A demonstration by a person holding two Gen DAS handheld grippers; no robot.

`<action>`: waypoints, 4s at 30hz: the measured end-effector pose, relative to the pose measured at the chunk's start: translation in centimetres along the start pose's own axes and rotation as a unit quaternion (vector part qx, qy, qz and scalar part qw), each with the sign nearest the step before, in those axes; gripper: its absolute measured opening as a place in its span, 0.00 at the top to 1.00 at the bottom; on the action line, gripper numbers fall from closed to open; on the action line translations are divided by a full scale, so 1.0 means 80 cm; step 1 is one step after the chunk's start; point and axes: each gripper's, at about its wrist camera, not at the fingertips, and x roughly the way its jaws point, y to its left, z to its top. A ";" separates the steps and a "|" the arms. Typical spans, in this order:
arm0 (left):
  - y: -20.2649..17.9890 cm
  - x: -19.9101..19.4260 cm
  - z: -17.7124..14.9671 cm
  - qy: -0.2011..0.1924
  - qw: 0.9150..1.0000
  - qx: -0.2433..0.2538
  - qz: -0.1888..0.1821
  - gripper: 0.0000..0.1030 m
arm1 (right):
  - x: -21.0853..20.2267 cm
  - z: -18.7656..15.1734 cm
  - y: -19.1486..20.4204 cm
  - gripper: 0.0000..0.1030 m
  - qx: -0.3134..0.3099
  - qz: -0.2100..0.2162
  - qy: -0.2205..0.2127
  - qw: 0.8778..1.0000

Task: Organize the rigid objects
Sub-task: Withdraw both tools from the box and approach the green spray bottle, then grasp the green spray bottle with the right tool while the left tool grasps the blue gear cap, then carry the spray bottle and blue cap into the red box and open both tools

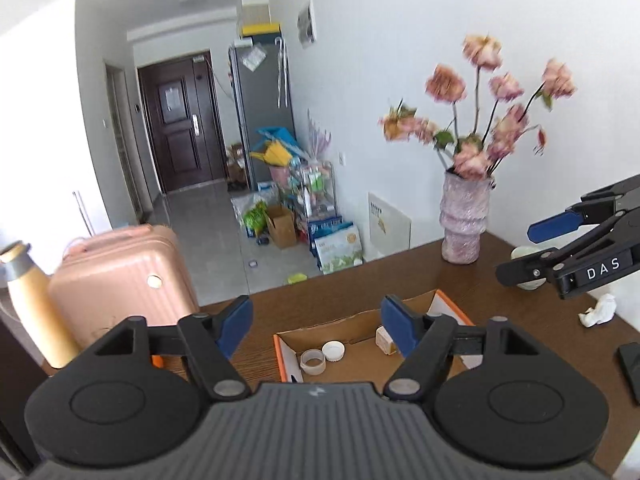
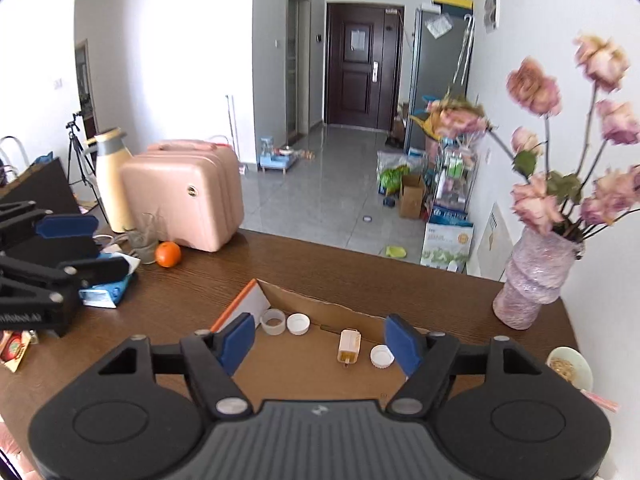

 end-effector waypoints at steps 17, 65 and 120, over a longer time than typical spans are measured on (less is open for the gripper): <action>-0.022 -0.248 -0.162 -0.072 0.997 -0.007 0.006 0.00 | -0.199 -0.178 0.057 0.18 0.003 0.039 -0.087 0.995; -0.048 -0.090 -0.390 0.032 0.997 -0.065 0.003 0.00 | -0.073 -0.463 0.084 0.08 0.059 -0.075 -0.028 0.995; -0.026 -0.061 -0.389 0.035 0.993 -0.110 0.031 0.91 | 0.013 -0.458 0.094 0.71 0.053 -0.076 -0.020 0.995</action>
